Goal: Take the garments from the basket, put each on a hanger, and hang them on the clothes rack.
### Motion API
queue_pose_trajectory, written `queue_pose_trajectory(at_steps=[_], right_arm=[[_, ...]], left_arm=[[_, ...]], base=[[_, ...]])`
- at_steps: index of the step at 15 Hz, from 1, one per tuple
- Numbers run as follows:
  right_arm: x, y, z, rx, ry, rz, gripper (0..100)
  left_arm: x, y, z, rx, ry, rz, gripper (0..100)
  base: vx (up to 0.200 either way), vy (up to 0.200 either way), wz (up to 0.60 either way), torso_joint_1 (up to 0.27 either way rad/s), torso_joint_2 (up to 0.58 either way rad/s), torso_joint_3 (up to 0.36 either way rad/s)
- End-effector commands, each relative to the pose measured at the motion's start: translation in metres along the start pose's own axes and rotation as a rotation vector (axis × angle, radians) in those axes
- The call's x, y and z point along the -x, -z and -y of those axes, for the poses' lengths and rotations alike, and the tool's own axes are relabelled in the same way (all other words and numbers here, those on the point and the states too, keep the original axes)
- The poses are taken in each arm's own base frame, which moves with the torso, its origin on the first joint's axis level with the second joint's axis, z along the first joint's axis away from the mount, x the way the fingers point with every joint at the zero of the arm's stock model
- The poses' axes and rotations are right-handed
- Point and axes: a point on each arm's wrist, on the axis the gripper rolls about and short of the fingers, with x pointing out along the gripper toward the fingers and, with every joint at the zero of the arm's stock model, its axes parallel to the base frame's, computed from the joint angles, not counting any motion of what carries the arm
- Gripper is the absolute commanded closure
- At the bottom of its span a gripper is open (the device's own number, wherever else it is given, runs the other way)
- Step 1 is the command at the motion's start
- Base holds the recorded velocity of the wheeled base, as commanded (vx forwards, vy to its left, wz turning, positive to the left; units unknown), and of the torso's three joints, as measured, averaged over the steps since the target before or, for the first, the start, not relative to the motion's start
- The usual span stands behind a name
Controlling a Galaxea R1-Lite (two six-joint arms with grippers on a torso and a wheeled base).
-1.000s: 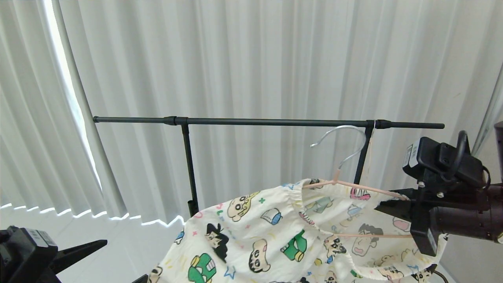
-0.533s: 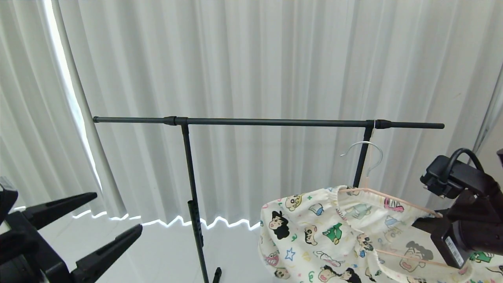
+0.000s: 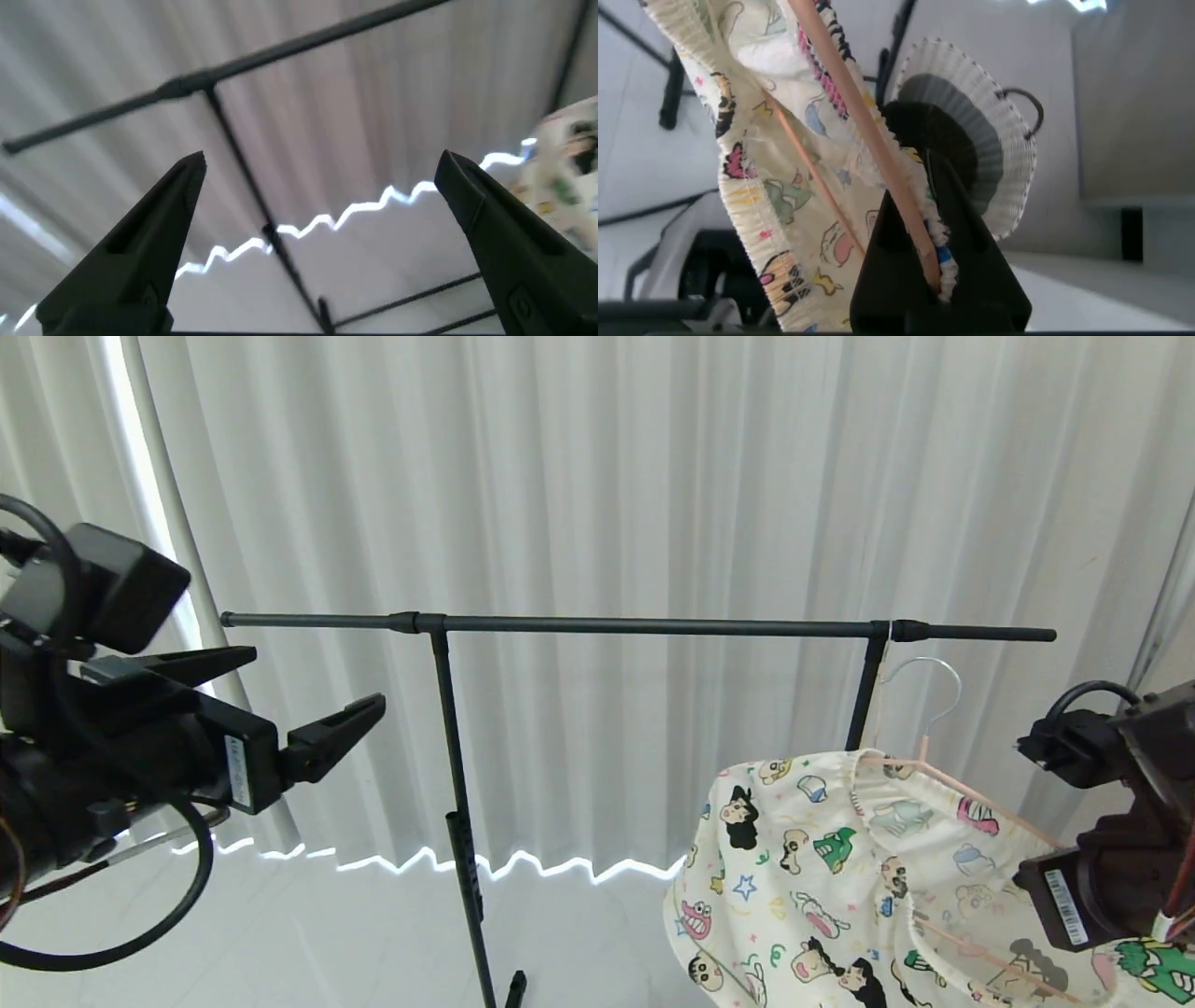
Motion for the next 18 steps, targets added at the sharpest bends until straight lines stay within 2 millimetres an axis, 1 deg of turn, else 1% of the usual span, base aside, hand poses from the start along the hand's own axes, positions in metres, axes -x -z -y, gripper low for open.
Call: queue_pose_trajectory(at_steps=[1, 2, 3, 5, 9, 12, 18], right_arm=[[-0.015, -0.012, -0.008, -0.046, 0.062, -0.056, 100], [-0.024, -0.018, -0.013, -0.111, 0.109, -0.063, 100], [-0.029, -0.020, -0.016, -0.132, 0.140, -0.060, 100], [-0.033, -0.022, -0.017, -0.135, 0.170, -0.058, 100], [-0.032, -0.027, -0.022, -0.144, 0.142, -0.010, 100], [-0.030, -0.031, -0.027, -0.151, 0.106, 0.031, 100], [-0.028, -0.031, -0.032, -0.139, 0.083, 0.042, 100]], left_arm=[[-0.020, 0.018, 0.007, -0.008, 0.013, -0.107, 0], [-0.018, 0.028, 0.009, -0.012, 0.017, -0.141, 0], [-0.016, 0.034, 0.011, -0.015, 0.020, -0.157, 0], [-0.012, 0.043, 0.010, -0.022, 0.001, -0.182, 0], [-0.012, 0.044, 0.009, -0.005, -0.013, -0.175, 0], [-0.012, 0.044, 0.009, 0.017, -0.015, -0.173, 0], [-0.012, 0.043, 0.009, 0.015, -0.012, -0.173, 0]], base=[[0.000, 0.000, 0.00, 0.000, 0.00, 0.000], [0.000, 0.000, 0.00, 0.000, 0.00, 0.000], [0.000, 0.000, 0.00, 0.000, 0.00, 0.000], [0.000, 0.000, 0.00, 0.000, 0.00, 0.000], [0.000, 0.000, 0.00, 0.000, 0.00, 0.000], [0.200, 0.000, 0.00, -0.001, 0.00, 0.002], [0.200, 0.000, 0.00, 0.001, 0.01, 0.004]])
